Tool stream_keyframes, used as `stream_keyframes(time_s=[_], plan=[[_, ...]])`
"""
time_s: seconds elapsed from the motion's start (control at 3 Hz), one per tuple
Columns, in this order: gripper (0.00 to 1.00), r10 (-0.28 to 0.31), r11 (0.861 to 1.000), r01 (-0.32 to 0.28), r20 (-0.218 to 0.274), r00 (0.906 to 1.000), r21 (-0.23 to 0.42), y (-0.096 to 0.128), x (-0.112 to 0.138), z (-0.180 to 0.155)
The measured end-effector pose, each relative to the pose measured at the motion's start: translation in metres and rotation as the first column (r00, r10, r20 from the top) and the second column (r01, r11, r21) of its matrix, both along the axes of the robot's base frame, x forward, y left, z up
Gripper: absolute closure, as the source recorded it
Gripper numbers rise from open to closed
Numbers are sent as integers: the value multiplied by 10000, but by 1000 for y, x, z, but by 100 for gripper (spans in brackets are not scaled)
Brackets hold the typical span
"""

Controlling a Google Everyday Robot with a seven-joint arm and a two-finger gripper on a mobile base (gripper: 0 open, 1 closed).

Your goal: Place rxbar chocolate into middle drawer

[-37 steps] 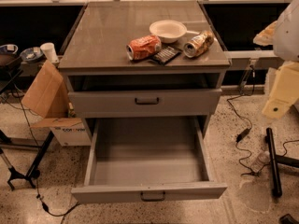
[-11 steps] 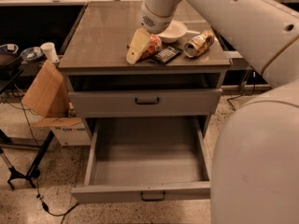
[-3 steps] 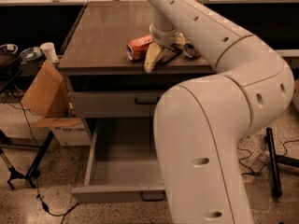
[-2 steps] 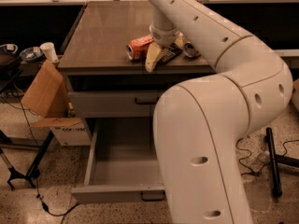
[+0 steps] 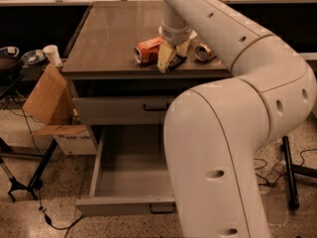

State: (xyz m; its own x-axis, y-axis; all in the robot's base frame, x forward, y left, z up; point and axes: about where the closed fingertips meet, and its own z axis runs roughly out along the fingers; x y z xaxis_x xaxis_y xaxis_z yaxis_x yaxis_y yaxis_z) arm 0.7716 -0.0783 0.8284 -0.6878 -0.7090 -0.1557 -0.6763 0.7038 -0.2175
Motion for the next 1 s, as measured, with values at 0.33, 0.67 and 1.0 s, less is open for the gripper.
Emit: stream_keyframes(time_s=[0.33,0.67,1.0], plan=[[84,-102,9999,103,213,9997,-51,-4,-5,15],[100,-287,9995,294,503,9983,-131,-12,-16,34],[100,-449,9988,463,840,9954,-149,-20,-30,53]])
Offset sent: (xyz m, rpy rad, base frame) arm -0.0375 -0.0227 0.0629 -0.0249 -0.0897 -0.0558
